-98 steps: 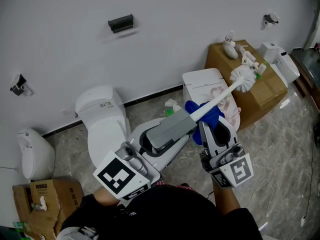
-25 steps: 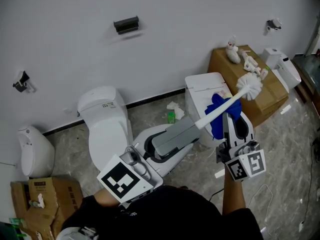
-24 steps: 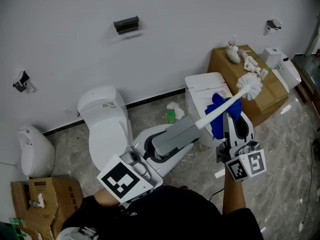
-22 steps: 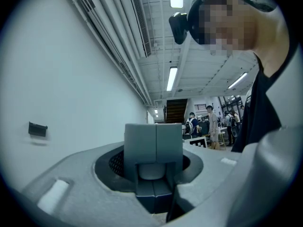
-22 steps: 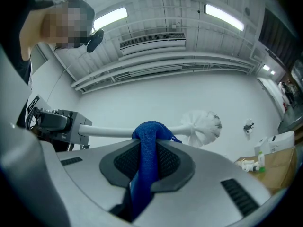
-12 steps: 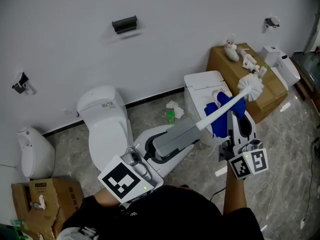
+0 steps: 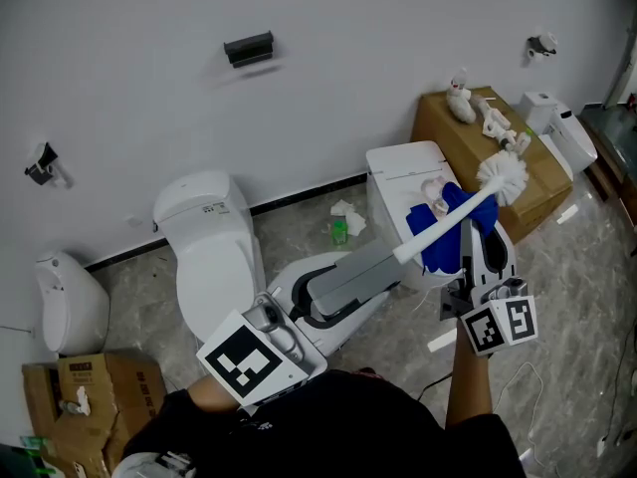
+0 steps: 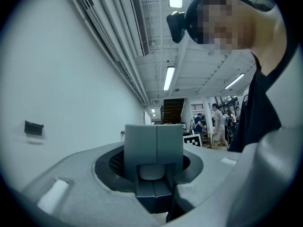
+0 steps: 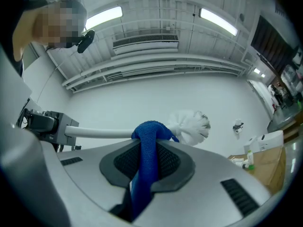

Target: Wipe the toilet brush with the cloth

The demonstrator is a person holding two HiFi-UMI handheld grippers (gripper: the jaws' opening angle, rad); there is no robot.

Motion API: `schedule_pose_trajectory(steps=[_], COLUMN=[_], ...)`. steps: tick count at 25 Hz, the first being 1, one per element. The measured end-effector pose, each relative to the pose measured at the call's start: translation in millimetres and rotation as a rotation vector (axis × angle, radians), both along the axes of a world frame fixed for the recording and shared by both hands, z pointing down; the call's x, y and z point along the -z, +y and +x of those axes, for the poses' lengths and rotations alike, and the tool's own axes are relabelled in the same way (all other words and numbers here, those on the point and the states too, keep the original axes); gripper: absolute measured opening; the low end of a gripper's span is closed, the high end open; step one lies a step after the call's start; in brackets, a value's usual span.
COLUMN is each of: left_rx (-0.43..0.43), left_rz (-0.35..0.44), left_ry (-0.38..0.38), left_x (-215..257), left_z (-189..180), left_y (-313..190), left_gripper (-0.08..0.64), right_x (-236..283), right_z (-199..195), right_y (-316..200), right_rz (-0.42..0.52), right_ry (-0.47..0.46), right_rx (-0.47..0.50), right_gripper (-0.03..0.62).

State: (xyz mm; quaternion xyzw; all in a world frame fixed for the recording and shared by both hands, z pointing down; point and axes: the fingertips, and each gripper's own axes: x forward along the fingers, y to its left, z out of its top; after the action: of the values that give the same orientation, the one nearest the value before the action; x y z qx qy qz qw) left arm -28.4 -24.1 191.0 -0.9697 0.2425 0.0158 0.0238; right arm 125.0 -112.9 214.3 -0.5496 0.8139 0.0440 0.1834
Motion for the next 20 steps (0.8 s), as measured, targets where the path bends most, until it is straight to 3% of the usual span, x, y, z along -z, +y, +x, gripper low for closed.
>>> schedule_pose_trajectory(steps=[20], left_rx=[0.019], left_rz=[-0.038], left_ry=[0.016], left_x=[-5], left_z=[13], left_y=[9], left_gripper=[0.161], right_x=[-5], right_z=[27], right_y=[-6], right_rz=[-0.026], right_ry=[-0.037], right_rx=[-0.013], right_gripper=[0.064])
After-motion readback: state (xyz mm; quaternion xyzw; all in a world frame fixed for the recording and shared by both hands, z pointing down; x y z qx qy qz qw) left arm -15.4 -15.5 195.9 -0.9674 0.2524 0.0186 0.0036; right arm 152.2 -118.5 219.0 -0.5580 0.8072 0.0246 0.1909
